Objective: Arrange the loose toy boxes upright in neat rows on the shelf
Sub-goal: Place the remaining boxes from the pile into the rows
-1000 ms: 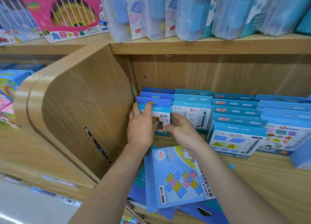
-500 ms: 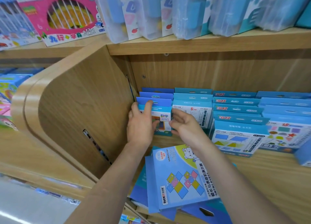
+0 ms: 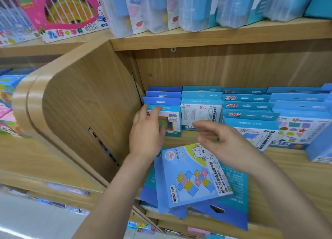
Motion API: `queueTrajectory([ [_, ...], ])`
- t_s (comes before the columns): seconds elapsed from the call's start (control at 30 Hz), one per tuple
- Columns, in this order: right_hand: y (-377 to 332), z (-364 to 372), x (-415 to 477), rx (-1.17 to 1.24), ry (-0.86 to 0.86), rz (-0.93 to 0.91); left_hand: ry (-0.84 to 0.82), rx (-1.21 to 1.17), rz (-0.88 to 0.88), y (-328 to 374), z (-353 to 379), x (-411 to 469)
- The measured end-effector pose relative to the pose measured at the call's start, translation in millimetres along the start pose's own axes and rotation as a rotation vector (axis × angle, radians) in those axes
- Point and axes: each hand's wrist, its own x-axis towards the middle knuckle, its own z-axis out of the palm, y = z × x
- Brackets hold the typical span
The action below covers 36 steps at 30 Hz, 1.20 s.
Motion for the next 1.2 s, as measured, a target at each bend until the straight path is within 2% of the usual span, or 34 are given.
queueTrajectory([
  [0.1,13,-7,-31,-0.036,0.017,-0.002,0.034,-0.209,0.080,-3,-13,-42],
  [0.2,32,-2,-56,-0.035,0.045,0.027,-0.042,-0.281,0.086,-9,-14,-86],
  [0.43,50,43,-88,-0.094,0.069,0.174,-0.230,-0.179,0.065,-8,1,-147],
  [0.53,45,52,-88,-0.095,0.130,0.218,-0.224,-0.176,0.087,-5,9,-155],
  [0.6,44,54,-89,0.004,0.182,0.239,-0.209,-0.246,0.059,0,8,-154],
  [0.7,46,54,-93,0.296,0.295,0.299,-0.191,-0.386,0.021,10,3,-154],
  [0.83,45,46,-104,0.720,0.366,0.363,0.031,-0.563,0.141,29,-5,-146],
  [0.93,49,36,-113,0.876,0.435,0.391,0.039,-0.784,0.093,37,-13,-133],
  [1.0,53,27,-120,0.947,0.403,0.397,0.001,-0.944,0.032,39,-18,-122],
  [1.13,57,12,-130,1.041,0.201,0.347,-0.014,-1.163,-0.034,50,-29,-106],
  [1.2,54,11,-135,1.024,0.207,0.316,0.034,-1.292,-0.121,61,-30,-103],
])
